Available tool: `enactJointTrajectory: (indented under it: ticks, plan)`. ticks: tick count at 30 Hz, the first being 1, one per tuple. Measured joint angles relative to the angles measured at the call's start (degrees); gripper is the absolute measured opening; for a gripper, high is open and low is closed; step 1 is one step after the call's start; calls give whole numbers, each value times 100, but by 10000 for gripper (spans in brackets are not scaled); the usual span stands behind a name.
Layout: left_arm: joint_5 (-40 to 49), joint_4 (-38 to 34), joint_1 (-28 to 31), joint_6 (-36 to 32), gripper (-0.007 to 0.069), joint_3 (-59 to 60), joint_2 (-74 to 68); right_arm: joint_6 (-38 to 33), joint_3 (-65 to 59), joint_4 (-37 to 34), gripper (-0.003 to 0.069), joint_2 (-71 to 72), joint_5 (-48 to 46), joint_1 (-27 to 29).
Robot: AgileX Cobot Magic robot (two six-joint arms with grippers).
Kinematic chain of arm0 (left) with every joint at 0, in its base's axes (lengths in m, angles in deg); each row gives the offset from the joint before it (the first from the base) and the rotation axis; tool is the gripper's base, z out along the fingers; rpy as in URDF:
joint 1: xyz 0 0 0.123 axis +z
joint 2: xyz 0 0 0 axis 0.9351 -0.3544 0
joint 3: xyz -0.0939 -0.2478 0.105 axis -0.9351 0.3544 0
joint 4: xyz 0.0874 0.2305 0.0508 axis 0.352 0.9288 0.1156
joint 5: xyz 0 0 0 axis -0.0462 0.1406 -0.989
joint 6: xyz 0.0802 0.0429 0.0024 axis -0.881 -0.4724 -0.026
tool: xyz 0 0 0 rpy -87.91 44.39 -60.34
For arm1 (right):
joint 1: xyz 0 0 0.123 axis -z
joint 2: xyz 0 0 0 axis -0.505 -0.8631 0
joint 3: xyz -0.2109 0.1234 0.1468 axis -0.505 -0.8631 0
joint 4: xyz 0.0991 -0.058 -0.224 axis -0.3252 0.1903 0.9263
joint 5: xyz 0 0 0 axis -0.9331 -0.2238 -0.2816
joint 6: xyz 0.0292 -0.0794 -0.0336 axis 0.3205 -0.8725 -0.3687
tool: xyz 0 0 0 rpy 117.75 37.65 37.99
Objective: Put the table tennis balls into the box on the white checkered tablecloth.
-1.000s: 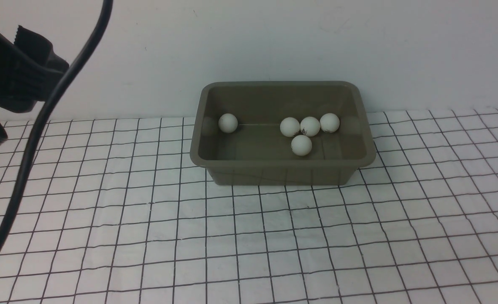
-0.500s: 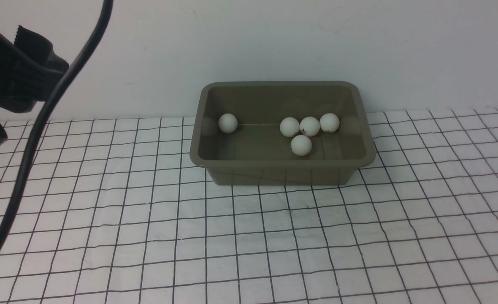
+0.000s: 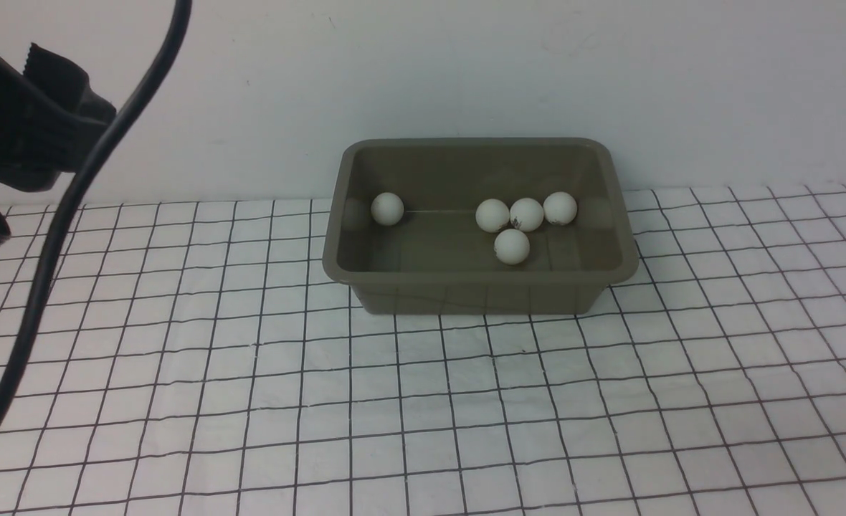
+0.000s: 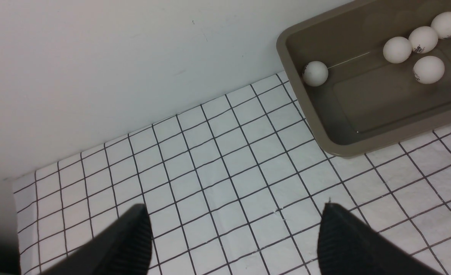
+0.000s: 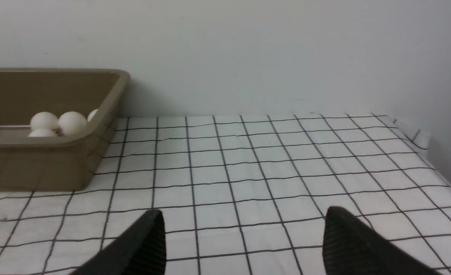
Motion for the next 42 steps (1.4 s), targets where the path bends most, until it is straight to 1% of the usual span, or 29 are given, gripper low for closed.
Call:
enactJointTrajectory:
  ticks: [5,9,19,26,42]
  plan:
    - [0,0,0,0,521,0,0,64,-236,41,495,0,25,-383]
    - [0,0,0,0,521,0,0,145,-464,173,495,0,-16,-492]
    - [0,0,0,0,521,0,0,340,-464,543,495,0,-41,-896]
    - [0,0,0,0,521,0,0,489,-464,636,495,0,-41,-912]
    - [0,0,0,0,521,0,0,489,-464,641,495,0,-41,-912]
